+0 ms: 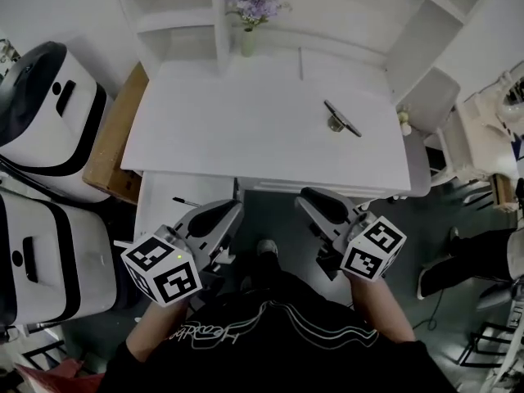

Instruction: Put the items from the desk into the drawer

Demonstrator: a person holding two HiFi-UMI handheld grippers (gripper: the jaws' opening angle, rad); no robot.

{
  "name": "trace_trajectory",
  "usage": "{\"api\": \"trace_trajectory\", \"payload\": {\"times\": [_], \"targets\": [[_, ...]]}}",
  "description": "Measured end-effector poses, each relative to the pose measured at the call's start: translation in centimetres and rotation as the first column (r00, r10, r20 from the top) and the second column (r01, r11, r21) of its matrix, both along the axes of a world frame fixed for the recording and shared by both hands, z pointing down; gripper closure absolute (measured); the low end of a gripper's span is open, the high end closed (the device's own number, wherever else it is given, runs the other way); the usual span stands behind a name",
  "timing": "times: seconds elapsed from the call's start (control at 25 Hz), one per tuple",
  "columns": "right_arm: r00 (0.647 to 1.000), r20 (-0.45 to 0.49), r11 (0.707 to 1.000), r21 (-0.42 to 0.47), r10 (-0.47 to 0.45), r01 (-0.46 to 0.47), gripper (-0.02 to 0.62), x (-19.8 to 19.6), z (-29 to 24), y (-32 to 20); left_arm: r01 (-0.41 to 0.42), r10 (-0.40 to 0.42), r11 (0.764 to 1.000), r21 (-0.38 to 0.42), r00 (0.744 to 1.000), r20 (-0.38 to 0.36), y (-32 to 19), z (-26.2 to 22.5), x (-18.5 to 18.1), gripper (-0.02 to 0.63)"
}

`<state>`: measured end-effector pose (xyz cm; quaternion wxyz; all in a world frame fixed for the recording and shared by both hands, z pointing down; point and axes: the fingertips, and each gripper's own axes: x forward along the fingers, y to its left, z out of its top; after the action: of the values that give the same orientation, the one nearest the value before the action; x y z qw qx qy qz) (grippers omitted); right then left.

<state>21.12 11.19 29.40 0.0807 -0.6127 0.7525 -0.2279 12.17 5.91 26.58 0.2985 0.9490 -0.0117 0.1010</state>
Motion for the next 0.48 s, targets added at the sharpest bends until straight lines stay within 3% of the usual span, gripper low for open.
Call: {"api": "trace_trajectory", "payload": {"times": [0.2, 0.48], "targets": [[0.996, -0.052, 0.997, -0.038, 0.066, -0.068, 0.493, 7.1, 1.9, -0.7, -0.026, 0.026, 1.000, -0.009, 0.999, 0.028, -1.1, 1.1, 5.6, 0.586], [0.963, -0.206, 0.975, -0.107, 0.171, -0.196, 0.457, 16.5, 5.0, -1.9, -0.078, 0.080, 0.997, -0.030, 0.994, 0.069, -2.0, 3.1, 12.2, 0.586]]}}
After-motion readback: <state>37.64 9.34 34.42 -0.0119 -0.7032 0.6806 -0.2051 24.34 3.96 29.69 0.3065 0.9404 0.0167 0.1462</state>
